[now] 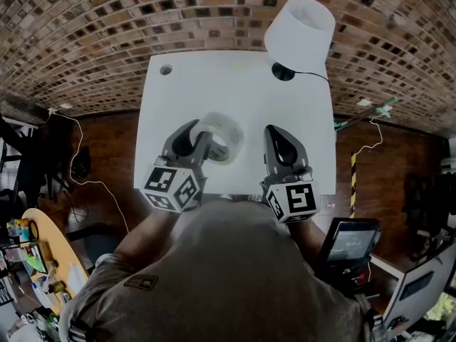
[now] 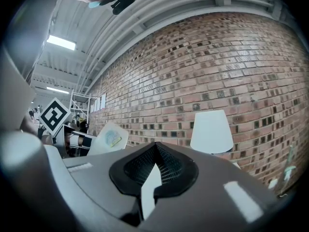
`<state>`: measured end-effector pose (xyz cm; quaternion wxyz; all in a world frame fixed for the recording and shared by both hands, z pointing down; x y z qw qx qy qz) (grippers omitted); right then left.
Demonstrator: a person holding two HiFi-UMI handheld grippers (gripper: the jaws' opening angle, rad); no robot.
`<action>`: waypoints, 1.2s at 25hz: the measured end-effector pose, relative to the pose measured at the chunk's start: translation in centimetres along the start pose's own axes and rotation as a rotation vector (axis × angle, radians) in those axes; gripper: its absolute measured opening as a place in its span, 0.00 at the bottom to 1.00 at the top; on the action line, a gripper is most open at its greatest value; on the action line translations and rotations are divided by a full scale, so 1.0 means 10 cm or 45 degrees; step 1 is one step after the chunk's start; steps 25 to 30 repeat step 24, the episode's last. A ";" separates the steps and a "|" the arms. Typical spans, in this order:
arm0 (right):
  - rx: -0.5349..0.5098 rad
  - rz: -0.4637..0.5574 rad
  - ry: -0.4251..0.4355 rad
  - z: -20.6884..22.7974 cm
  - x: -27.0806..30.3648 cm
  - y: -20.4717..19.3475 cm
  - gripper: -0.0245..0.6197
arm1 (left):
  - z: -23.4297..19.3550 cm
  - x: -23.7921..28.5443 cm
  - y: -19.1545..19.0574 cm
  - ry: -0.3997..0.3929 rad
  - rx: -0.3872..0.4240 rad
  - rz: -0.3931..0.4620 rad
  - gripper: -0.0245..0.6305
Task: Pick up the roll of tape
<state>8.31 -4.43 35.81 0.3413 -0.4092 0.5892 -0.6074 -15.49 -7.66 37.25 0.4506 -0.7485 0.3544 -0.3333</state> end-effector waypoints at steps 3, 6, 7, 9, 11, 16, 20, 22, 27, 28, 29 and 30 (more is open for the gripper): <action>0.002 0.001 0.001 -0.01 0.01 0.00 0.05 | -0.01 0.01 0.00 -0.001 0.001 -0.003 0.20; 0.004 -0.001 0.001 -0.01 0.00 -0.01 0.05 | 0.00 0.00 0.00 -0.001 0.003 -0.006 0.20; 0.003 -0.003 0.000 -0.01 0.00 -0.01 0.05 | 0.00 0.00 0.00 -0.003 0.005 -0.007 0.20; 0.003 -0.004 0.000 -0.01 0.00 0.00 0.05 | 0.00 0.01 0.01 -0.005 0.007 -0.007 0.20; 0.002 -0.005 -0.002 -0.01 0.01 0.00 0.05 | 0.00 0.01 0.01 -0.007 0.006 -0.009 0.20; -0.002 -0.009 -0.002 -0.01 0.02 0.00 0.05 | 0.00 0.03 0.01 -0.010 0.006 -0.010 0.20; -0.004 -0.010 0.000 -0.01 0.02 0.01 0.05 | 0.00 0.04 0.01 -0.013 0.006 -0.013 0.20; -0.005 -0.009 0.002 -0.01 0.02 0.01 0.05 | 0.00 0.04 0.01 -0.014 0.006 -0.014 0.20; -0.005 -0.008 0.003 -0.01 0.02 0.01 0.05 | 0.00 0.04 0.02 -0.015 0.007 -0.014 0.20; -0.005 -0.008 0.003 -0.01 0.02 0.01 0.05 | 0.00 0.04 0.02 -0.015 0.007 -0.014 0.20; -0.005 -0.008 0.003 -0.01 0.02 0.01 0.05 | 0.00 0.04 0.02 -0.015 0.007 -0.014 0.20; -0.005 -0.008 0.003 -0.01 0.02 0.01 0.05 | 0.00 0.04 0.02 -0.015 0.007 -0.014 0.20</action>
Point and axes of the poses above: the fingertips, and each gripper's own axes: x forward along the fingers, z to its right, y out of its top, the point moved 10 cm from there along -x, backward along the fingers, and after that the axes turned 5 degrees about -x, right-handed, at the moved point
